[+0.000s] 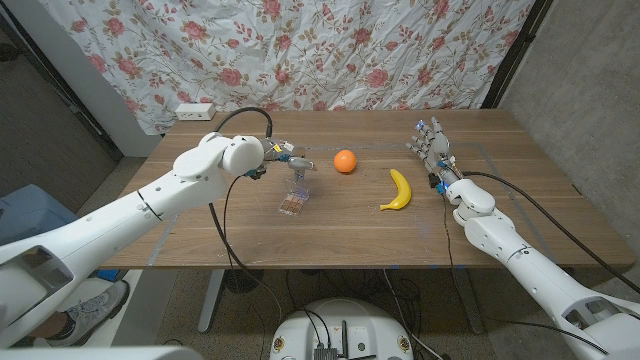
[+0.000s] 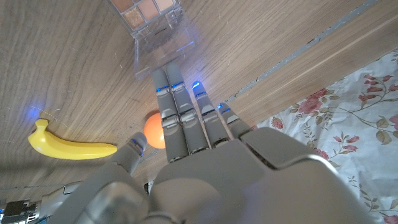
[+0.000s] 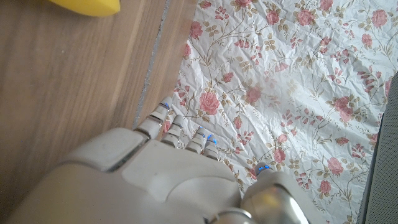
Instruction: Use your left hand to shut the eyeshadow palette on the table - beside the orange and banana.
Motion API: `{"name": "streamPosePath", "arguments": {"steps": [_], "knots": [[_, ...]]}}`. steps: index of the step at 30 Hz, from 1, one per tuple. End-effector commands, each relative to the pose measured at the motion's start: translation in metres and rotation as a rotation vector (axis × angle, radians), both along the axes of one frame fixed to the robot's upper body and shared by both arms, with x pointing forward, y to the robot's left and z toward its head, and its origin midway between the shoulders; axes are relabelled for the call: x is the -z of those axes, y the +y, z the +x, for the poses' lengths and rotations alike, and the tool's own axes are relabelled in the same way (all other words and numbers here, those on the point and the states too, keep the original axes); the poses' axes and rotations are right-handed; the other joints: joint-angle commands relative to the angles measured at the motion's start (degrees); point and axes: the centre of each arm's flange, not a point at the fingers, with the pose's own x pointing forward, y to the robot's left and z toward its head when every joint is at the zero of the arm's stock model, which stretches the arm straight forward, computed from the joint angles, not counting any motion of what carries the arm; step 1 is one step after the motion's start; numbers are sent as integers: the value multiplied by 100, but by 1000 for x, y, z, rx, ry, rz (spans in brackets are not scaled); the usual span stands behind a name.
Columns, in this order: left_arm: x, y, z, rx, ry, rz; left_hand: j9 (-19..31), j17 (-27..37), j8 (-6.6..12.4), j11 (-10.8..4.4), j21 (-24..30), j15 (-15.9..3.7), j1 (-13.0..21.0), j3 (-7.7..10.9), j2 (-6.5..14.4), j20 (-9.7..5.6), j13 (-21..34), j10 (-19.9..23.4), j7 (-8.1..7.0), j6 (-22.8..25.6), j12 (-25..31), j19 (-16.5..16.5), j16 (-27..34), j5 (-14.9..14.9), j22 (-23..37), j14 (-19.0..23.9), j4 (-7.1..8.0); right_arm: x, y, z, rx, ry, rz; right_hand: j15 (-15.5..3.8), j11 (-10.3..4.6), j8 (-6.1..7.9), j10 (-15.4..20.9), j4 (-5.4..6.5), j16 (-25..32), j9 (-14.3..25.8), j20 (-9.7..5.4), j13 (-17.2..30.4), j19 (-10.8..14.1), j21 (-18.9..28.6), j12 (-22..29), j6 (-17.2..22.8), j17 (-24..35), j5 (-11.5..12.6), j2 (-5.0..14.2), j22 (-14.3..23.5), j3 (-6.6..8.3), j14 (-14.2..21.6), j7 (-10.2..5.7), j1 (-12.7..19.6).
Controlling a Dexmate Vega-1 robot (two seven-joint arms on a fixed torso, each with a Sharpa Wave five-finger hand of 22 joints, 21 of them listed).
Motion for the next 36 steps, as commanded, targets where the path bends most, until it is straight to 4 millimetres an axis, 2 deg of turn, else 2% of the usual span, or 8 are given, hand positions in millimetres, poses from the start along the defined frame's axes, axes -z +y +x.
{"name": "streamPosePath", "arguments": {"steps": [1, 36], "knots": [[3, 2, -6, -3, -7, 2, 8, 26, 9, -14, -4, -32, 4, 33, 417, -21, 32, 20, 3, 76, -1, 23, -27, 34, -3, 16, 35, 0, 0, 0, 0, 0, 0, -766, -47, 35, -8, 0, 14, 29, -15, 25, 33, 33, 25, 19, 2, 21, 615, 19, -18, -32, -44, 2], [21, 13, -11, -27, 7, -11, 2, 26, -58, 20, -3, -30, 9, 54, 416, -22, 95, -67, 1, 30, -80, 48, -67, 32, -4, 17, 45, 0, 0, 0, 0, 0, 0, -766, -47, 36, -4, 0, 15, 29, -10, 25, 33, 32, 26, 22, 1, 21, 616, 19, -20, -29, -49, 3]]}}
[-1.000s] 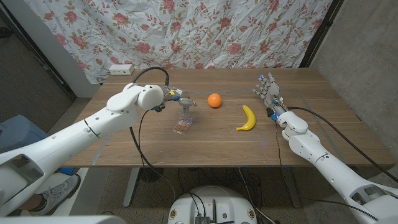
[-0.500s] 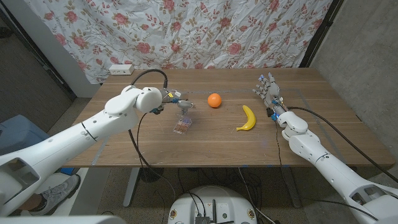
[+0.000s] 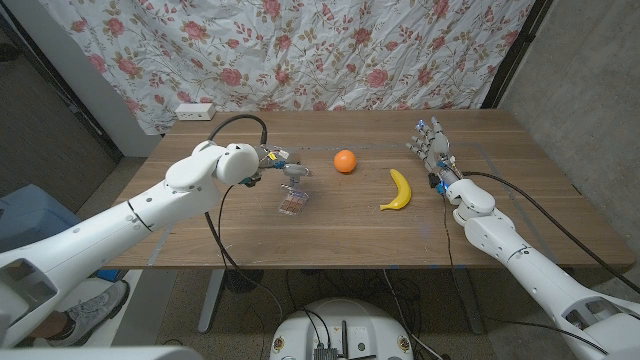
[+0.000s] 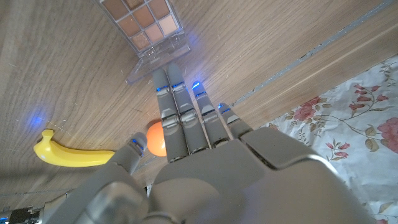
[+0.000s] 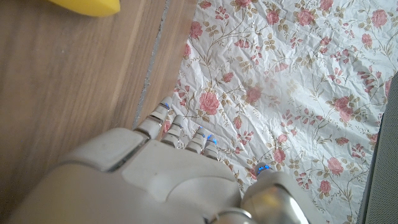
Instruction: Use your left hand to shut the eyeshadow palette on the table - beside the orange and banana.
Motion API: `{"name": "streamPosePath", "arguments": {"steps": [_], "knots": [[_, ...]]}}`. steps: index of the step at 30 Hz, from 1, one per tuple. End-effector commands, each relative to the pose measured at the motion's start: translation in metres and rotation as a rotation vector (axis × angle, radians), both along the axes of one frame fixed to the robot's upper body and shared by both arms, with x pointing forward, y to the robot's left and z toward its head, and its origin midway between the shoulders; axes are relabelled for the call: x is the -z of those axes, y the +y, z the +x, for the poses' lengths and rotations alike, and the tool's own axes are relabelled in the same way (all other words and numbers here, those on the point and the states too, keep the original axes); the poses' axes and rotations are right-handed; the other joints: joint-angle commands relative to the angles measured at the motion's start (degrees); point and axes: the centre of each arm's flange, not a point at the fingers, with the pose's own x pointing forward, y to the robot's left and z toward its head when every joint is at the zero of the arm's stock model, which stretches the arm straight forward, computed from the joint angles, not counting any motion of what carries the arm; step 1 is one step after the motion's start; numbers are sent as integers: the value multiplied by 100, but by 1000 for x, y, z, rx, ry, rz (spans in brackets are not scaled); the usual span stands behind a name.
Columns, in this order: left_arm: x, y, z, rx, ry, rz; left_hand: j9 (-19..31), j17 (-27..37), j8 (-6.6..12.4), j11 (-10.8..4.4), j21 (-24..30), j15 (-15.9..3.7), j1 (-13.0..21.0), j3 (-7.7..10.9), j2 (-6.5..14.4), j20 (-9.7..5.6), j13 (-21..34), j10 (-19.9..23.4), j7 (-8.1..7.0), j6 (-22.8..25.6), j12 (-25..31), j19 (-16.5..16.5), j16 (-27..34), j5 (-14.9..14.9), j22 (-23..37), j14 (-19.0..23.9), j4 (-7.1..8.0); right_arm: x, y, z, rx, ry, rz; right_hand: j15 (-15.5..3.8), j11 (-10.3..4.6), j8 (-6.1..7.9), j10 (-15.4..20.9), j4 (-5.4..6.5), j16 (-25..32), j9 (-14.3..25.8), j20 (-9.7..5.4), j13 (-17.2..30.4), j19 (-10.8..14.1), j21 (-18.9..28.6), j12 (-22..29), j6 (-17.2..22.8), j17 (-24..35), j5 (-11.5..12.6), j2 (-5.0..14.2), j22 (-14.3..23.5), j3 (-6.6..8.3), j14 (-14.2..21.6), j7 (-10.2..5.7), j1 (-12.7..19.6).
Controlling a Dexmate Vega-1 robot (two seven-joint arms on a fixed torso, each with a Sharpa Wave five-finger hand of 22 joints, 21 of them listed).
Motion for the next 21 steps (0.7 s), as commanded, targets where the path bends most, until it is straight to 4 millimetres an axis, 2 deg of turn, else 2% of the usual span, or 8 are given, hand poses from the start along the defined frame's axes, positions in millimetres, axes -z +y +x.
{"name": "streamPosePath", "arguments": {"steps": [1, 21], "knots": [[6, 3, -3, -7, 3, -7, 16, 27, -16, -26, -4, -29, 10, 31, 416, -18, 17, -24, -17, -24, -36, 48, -37, 32, -4, 18, 22, 0, 0, 0, 0, 0, 0, -765, -47, 36, -4, 0, 15, 29, -11, 25, 32, 31, 26, 23, 0, 21, 616, 19, -20, -29, -45, 3], [15, 11, -13, -23, -18, -36, 14, 27, -51, -9, -4, -36, 10, 42, 413, -14, 42, -46, -13, -46, -74, 60, -55, 32, -4, 18, 25, 0, 0, 0, 0, 0, 0, -770, -46, 33, -3, 1, 15, 29, -14, 25, 34, 32, 26, 16, 0, 22, 617, 19, -22, -31, -52, 3]]}}
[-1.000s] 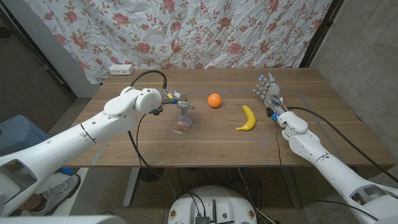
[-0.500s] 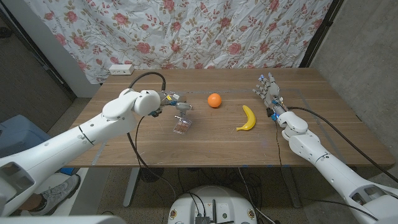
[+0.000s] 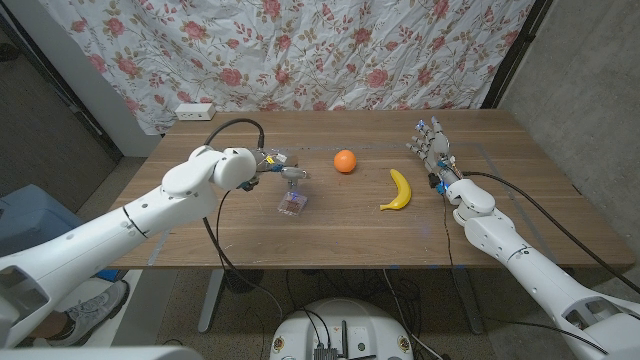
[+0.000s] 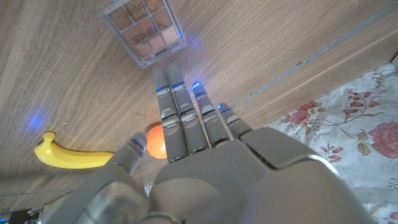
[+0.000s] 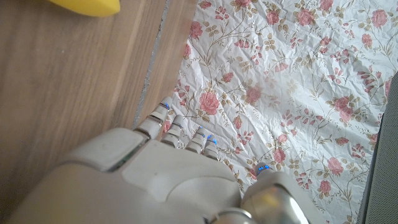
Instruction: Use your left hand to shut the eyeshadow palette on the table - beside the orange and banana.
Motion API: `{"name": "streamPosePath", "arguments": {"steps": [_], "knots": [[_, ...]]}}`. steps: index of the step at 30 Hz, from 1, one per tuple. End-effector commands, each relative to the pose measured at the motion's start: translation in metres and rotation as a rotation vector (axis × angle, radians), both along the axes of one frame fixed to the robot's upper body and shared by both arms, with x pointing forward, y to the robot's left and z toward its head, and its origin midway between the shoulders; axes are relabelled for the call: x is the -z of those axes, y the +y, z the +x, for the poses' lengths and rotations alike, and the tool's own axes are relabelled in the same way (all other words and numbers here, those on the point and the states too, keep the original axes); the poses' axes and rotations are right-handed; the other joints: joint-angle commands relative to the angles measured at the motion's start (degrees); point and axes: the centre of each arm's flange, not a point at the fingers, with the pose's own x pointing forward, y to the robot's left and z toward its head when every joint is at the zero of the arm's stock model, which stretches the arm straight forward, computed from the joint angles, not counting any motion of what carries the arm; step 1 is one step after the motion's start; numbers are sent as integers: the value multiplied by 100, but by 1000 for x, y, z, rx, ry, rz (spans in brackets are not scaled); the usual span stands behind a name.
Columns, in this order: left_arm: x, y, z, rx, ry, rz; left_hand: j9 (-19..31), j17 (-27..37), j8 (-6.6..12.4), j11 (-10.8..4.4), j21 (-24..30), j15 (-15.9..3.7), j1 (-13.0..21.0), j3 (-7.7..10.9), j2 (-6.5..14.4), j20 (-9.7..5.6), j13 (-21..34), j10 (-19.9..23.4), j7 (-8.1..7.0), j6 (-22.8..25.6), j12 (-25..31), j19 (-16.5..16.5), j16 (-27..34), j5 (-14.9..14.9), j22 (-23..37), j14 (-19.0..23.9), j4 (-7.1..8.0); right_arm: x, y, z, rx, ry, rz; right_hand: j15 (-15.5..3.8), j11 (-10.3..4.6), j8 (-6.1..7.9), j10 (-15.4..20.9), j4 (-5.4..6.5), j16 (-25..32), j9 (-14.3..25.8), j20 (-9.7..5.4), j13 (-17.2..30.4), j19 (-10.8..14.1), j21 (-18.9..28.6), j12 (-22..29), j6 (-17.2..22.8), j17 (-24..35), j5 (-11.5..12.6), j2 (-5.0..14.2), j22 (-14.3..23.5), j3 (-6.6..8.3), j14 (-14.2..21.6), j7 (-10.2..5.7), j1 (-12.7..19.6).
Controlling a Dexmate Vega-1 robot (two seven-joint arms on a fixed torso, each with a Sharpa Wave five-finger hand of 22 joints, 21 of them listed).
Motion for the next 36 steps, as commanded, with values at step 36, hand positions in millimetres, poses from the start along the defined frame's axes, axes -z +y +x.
{"name": "streamPosePath", "arguments": {"steps": [36], "knots": [[30, 42, -30, 3, -90, -195, -26, -8, -387, -150, -26, 92, 138, 334, 409, -14, -258, -1079, -200, -776, -664, -93, -233, 10, 2, -669, -332, 0, 0, 0, 0, 0, 0, -773, -47, 33, -5, 1, 15, 28, -12, 25, 33, 30, 26, 16, -1, 23, 618, 19, -23, -31, -53, 3]]}}
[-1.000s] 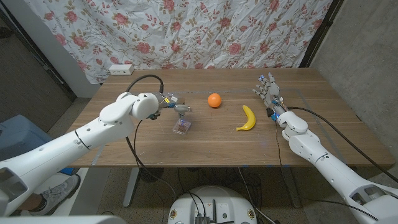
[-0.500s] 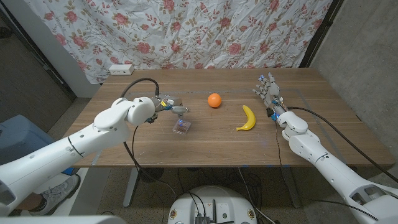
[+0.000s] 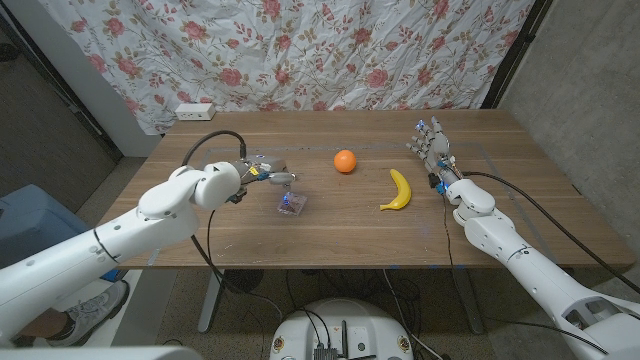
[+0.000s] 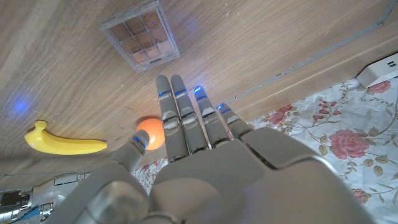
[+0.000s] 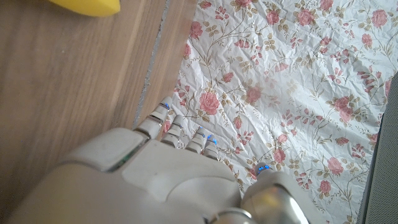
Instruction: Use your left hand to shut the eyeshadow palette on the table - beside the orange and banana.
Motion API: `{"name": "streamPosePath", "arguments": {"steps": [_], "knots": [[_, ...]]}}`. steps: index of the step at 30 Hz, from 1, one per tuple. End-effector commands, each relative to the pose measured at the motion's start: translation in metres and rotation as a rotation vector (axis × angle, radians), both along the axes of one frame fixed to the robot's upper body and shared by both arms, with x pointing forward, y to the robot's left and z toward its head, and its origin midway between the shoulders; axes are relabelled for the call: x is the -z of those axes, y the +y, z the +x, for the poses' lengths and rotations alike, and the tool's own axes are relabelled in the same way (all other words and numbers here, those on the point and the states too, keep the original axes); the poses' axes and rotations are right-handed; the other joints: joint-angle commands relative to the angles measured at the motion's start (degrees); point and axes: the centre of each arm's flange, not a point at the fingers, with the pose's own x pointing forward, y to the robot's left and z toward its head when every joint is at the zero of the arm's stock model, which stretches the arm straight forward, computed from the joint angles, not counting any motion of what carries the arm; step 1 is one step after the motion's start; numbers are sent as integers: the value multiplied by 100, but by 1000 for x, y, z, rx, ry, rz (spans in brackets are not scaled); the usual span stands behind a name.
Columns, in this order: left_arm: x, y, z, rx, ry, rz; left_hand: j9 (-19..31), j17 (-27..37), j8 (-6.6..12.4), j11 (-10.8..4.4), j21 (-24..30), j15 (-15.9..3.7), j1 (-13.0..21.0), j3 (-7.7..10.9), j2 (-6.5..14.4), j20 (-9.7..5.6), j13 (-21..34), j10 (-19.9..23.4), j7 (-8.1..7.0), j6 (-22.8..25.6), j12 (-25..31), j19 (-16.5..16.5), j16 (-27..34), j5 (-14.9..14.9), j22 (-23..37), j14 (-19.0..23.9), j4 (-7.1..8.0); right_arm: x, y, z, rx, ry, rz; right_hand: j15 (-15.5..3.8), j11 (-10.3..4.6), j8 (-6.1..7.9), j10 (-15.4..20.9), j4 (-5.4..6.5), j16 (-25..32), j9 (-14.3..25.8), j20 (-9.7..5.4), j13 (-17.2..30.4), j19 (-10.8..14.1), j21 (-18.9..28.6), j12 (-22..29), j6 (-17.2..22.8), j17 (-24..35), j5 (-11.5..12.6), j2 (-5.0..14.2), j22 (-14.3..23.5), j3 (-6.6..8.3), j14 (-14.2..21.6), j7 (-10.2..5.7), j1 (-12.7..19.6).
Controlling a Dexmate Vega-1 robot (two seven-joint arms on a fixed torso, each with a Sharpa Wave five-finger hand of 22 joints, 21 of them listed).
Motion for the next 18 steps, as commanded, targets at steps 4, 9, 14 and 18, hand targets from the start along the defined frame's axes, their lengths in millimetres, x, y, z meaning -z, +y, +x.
{"name": "streamPosePath", "arguments": {"steps": [4, 9, 14, 18], "knots": [[12, 16, -10, 24, -35, -71, -3, 0, -81, -25, -27, 38, 41, 80, 363, 15, -84, -282, -73, -258, -100, -82, -37, 6, 3, -280, -119, 0, 0, 0, 0, 0, 0, -774, -47, 34, -5, 1, 13, 28, -13, 25, 36, 31, 26, 17, -1, 23, 618, 19, -23, -35, -49, 3], [16, 20, -14, 38, -52, -80, -11, -9, -98, -84, -22, 28, 46, 116, 353, 20, -141, -438, -126, -381, -135, -101, -53, 6, 5, -444, -174, 0, 0, 0, 0, 0, 0, -769, -47, 33, -6, 1, 14, 28, -12, 25, 35, 31, 25, 14, -2, 23, 618, 19, -24, -34, -54, 3], [22, 26, -18, 62, -67, -90, -20, -18, -104, -165, -17, 30, 50, 149, 344, 21, -201, -566, -177, -471, -154, -115, -55, 6, 6, -579, -229, 0, 0, 0, 0, 0, 0, -765, -48, 33, -6, 1, 16, 28, -14, 25, 34, 30, 25, 16, -2, 23, 618, 19, -24, -27, -49, 3], [28, 32, -21, 77, -75, -103, -24, -22, -105, -186, -16, 41, 47, 164, 340, 12, -235, -634, -188, -515, -161, -125, -50, 7, 7, -631, -253, 0, 0, 0, 0, 0, 0, -771, -47, 33, -3, 1, 15, 28, -14, 25, 34, 30, 26, 14, -2, 23, 618, 19, -24, -29, -53, 3]]}}
